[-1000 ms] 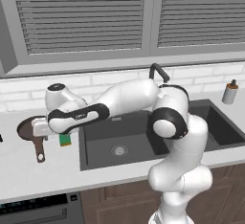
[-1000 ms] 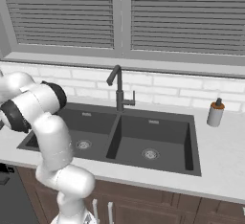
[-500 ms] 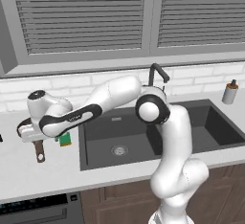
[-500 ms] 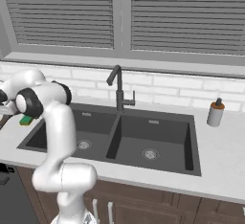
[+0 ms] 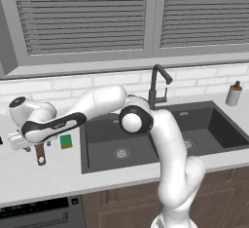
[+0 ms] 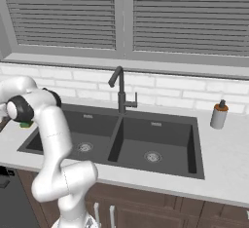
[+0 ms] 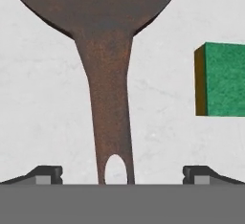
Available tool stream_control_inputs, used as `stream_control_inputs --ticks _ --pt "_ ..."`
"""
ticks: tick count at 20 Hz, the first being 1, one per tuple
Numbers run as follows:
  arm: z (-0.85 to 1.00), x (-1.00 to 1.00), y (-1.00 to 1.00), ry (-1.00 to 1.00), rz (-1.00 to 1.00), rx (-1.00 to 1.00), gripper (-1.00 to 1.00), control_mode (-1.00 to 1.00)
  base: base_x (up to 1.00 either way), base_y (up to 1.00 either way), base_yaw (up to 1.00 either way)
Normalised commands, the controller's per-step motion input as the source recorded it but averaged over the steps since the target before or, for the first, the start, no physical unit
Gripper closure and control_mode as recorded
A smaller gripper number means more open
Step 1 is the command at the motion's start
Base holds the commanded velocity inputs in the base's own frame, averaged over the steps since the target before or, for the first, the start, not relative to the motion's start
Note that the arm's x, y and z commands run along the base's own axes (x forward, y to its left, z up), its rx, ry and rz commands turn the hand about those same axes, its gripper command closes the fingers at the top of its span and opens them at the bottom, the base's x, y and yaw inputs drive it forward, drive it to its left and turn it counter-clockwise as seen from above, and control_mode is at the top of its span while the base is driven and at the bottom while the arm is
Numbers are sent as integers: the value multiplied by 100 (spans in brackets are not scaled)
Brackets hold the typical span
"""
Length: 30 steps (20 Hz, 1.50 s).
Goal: Pick the pan and sponge and place them into the sink. Then turn on the water.
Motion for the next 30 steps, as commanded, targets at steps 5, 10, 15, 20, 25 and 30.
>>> stream_control_inputs --ticks 5,10,15,20,25,30 --pt "-50 1 -7 -5 3 0 -100 -100 0 0 0" --pt "-28 1 -23 -8 4 2 -100 -100 0 0 0" --pt "-18 17 -13 -5 4 1 -100 -100 0 0 0" --pt "-23 31 -2 -5 3 0 -100 -100 0 0 0" --pt "-17 40 3 -6 0 0 -100 -100 0 0 0" --pt "-18 19 6 -7 0 0 -100 -100 0 0 0"
